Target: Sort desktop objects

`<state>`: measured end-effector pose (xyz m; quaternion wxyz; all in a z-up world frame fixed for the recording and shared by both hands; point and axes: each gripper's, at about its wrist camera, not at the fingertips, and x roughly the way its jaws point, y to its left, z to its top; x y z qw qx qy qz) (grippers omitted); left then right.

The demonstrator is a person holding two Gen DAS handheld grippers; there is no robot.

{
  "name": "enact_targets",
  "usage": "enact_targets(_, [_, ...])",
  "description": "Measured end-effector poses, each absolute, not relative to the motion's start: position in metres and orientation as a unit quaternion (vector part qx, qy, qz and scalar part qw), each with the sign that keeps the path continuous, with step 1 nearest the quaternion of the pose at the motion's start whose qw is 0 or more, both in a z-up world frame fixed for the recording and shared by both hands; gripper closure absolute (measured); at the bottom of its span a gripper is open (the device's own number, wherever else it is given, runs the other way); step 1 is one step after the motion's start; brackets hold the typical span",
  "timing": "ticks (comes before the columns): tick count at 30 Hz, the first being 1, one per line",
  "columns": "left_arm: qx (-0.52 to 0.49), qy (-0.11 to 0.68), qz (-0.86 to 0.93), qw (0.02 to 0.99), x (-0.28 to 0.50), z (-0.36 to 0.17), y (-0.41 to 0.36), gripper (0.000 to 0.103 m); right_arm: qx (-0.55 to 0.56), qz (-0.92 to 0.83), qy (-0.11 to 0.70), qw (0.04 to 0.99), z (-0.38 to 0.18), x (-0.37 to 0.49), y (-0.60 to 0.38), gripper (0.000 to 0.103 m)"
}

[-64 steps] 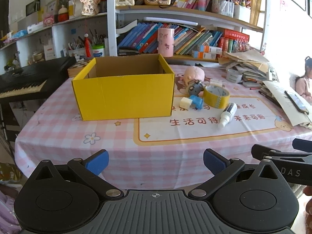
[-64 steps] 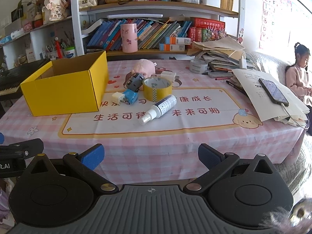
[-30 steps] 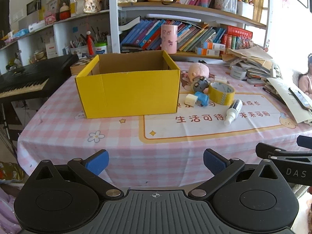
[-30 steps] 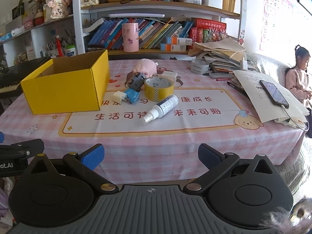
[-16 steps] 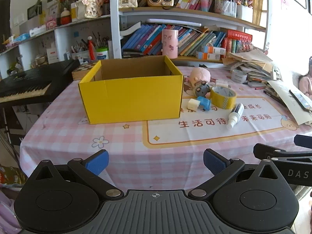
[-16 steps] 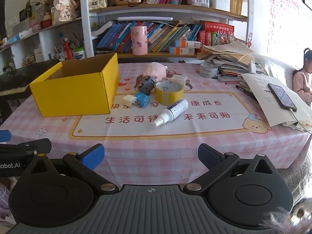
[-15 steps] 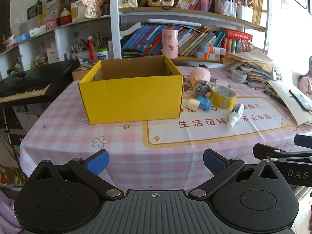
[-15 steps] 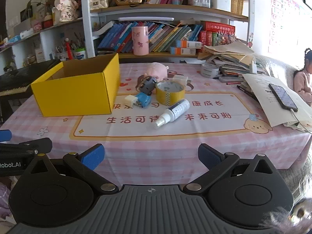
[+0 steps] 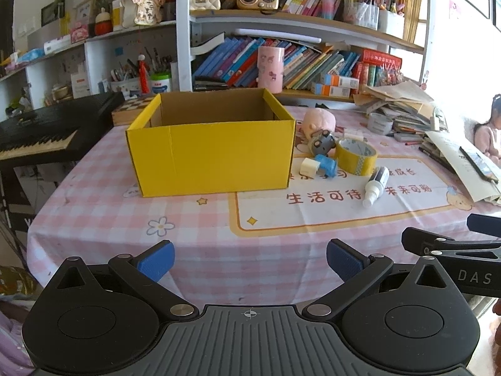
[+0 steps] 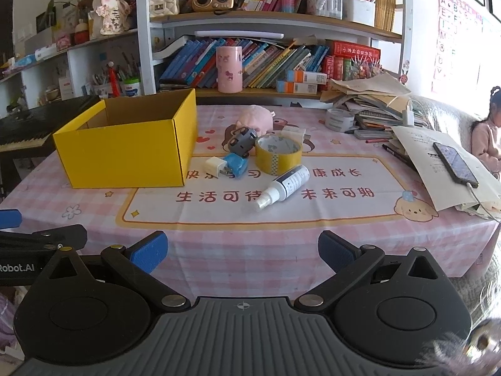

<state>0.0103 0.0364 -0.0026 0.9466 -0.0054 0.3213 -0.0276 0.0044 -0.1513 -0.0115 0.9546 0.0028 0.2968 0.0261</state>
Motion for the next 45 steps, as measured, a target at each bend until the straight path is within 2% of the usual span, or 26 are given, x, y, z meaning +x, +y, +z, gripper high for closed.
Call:
enact_targets(23, [-0.012,0.339,-0.046,0.940,0.027,-0.008,0.028,0.000,-0.001,0.025,0.307,0.951,-0.012,0.018,-0.156,0.003])
enact_targets(31, [-0.009,0.338,-0.062,0.939,0.040,-0.008,0.015,0.000,0.004,0.011,0.315,0.949,-0.014,0.031,-0.170,0.013])
enact_targets(45, [0.008,0.344,-0.101,0.933,0.069,-0.012,-0.015,0.000,0.015,-0.006,0.333,0.943,-0.021,0.057,-0.194,0.014])
